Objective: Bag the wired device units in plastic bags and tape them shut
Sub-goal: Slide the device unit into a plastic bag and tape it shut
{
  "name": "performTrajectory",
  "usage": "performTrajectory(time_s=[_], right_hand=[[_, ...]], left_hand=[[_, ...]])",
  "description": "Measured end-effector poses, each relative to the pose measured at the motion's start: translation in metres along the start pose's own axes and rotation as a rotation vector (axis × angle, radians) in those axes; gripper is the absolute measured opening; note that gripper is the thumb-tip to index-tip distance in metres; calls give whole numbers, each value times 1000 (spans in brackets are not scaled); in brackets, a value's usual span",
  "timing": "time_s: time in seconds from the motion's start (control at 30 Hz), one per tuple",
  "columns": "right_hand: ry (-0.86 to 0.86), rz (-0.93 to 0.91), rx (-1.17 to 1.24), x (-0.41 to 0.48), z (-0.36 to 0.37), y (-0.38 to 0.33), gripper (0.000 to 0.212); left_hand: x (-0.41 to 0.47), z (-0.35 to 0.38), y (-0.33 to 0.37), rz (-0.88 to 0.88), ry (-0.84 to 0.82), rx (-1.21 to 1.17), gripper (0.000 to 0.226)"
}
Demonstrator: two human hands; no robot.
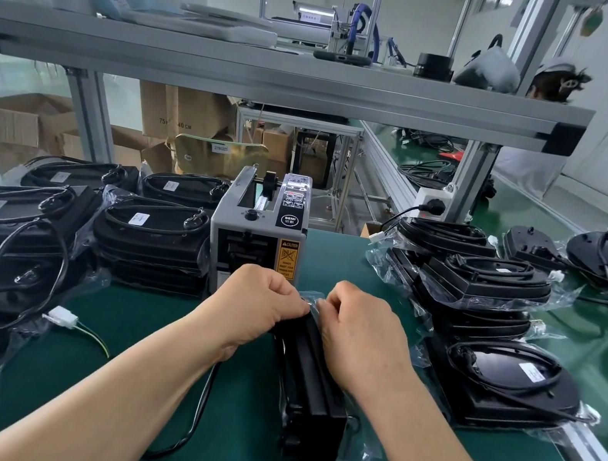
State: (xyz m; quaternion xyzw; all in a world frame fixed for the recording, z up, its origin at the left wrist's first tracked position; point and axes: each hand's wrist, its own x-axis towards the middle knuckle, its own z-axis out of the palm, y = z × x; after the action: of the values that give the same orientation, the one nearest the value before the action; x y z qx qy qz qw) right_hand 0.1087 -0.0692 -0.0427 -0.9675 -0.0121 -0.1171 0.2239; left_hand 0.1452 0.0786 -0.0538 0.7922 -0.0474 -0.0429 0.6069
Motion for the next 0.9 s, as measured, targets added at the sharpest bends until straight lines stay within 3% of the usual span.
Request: performTrajectory(time_s=[0.1,0.3,0.53,0.73,0.8,0.9], right_hand=[[3,13,13,1,0,0,21],[18,-2,-16,1,0,-1,20],[45,-18,19,1,4,2,20],[65,-75,104,-2,3,-1,34],[-9,-78,58,-2,1,-3,45],[-273,-49,-21,-1,-8,-11,57]], left_hand=[[-1,1,-7,30,110,70,18],[-2,16,-16,-74,205,-57,22],[-9,15,-16,-176,118,-110,33],[-9,19,-11,-196,199,-258,16],[-9,19,-12,-221,200,-310,15],[-11,16,-13,-275,154,-381,19]])
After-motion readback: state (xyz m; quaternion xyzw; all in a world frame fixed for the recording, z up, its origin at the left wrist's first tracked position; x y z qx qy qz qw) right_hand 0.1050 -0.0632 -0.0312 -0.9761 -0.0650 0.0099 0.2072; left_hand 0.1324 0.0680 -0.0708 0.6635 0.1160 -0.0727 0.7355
